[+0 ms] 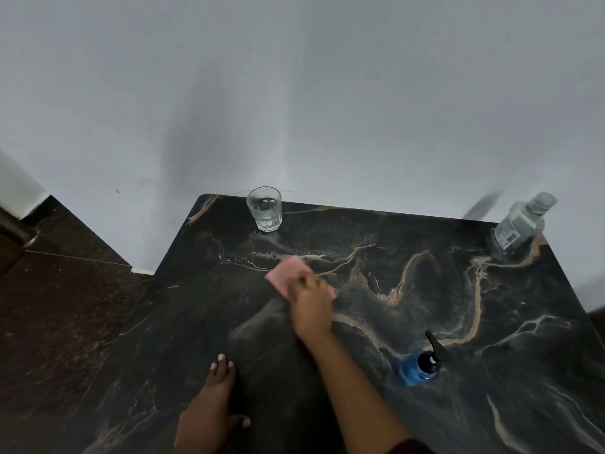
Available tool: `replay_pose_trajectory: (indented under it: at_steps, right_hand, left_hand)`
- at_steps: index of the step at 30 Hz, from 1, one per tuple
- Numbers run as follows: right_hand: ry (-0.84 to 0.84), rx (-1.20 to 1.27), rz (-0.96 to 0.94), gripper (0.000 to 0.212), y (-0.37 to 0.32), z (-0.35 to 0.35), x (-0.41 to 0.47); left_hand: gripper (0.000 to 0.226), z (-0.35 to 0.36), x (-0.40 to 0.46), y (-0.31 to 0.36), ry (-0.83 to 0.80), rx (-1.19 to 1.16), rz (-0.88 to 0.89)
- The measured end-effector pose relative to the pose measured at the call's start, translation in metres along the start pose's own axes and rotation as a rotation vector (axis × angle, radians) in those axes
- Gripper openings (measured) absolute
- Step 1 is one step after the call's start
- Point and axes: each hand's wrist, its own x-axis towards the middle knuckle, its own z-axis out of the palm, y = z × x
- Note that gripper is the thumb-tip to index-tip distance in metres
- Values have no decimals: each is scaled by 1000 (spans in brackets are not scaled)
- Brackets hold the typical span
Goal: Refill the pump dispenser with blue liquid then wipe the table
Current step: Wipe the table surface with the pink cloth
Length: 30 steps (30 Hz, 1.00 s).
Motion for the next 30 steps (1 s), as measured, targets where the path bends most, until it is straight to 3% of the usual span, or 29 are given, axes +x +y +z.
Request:
replay_pose_trajectory:
  at_steps: [5,7,10,12,15,18,20,25,28,30]
  right_hand:
    - [233,102,571,43,64,-43,19]
    - [252,134,667,46,72,-44,19]
    - [240,119,657,51,57,-32,13]
    - [200,109,598,57,29,-18,13]
    - [87,98,353,60,-30,7,10]
    - [-134,8,31,58,-84,31,2]
    - [-303,-1,-153,51,-114,44,-9]
    - [-587,-26,-446,45,-145,70,-65]
    - [-594,-50,-553,50,-116,61,-102]
    - [-508,-16,-534,41,-88,55,-128]
  left_hand:
    - [104,1,3,-2,24,-33,-36]
    - [105,5,1,-4,46,-39,-50]
    - [102,16,-10,-7,123,-134,-57]
    - [93,21,-15,-7,264,-234,-66]
    - [68,14,-17,-10,479,-324,-184]
    - [49,-4,-15,-12,657,-304,-179]
    - [51,-15,-14,-15,747,-284,-162]
    - [65,-35,-18,-10,736,-323,-215]
    - [56,-35,-22,-5,722,-332,-224]
    - [54,-29,-23,-7,700,-333,-204]
